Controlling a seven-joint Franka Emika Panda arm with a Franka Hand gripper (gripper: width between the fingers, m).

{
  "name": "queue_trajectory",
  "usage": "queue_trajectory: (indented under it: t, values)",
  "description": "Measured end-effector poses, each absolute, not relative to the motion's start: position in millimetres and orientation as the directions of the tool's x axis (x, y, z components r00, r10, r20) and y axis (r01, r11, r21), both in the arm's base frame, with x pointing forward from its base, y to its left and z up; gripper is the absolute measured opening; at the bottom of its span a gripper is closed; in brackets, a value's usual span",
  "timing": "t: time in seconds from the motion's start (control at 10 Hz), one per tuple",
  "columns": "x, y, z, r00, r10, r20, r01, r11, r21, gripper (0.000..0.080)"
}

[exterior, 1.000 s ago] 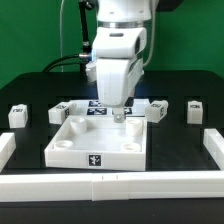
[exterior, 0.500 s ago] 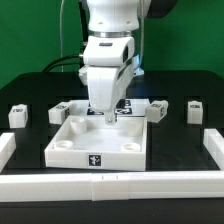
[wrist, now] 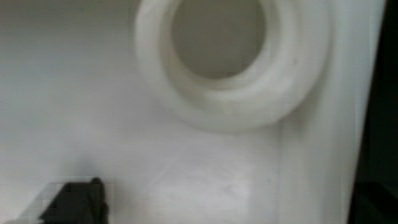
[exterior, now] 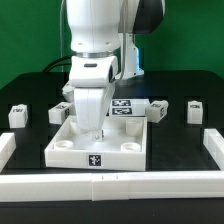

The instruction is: Assemble one leg

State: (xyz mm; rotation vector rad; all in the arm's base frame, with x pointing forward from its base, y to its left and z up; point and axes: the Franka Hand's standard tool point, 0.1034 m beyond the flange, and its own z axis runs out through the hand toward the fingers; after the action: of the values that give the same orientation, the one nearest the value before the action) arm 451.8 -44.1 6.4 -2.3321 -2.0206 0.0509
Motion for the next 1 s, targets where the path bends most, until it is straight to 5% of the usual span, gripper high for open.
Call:
queue_trajectory:
  t: [0.4, 0.6, 0.7, 0.8, 1.0]
  values:
    - [451.2, -41.4, 6.0, 0.162, 0.987, 0.013, 0.985, -0.161, -0.058, 0.0623]
    - [451.2, -41.1, 5.9, 0.167, 0.986, 0.012, 0.984, -0.166, -0.059, 0.0256]
    - [451.2, -41.2, 5.8, 0.167, 0.986, 0.012, 0.984, -0.166, -0.059, 0.0256]
    - [451.2, -41.2, 5.8, 0.167, 0.986, 0.012, 0.984, -0.166, -0.059, 0.0118]
    - [452.9, -41.4, 6.7, 0.167, 0.986, 0.013, 0.985, -0.166, -0.051, 0.0057]
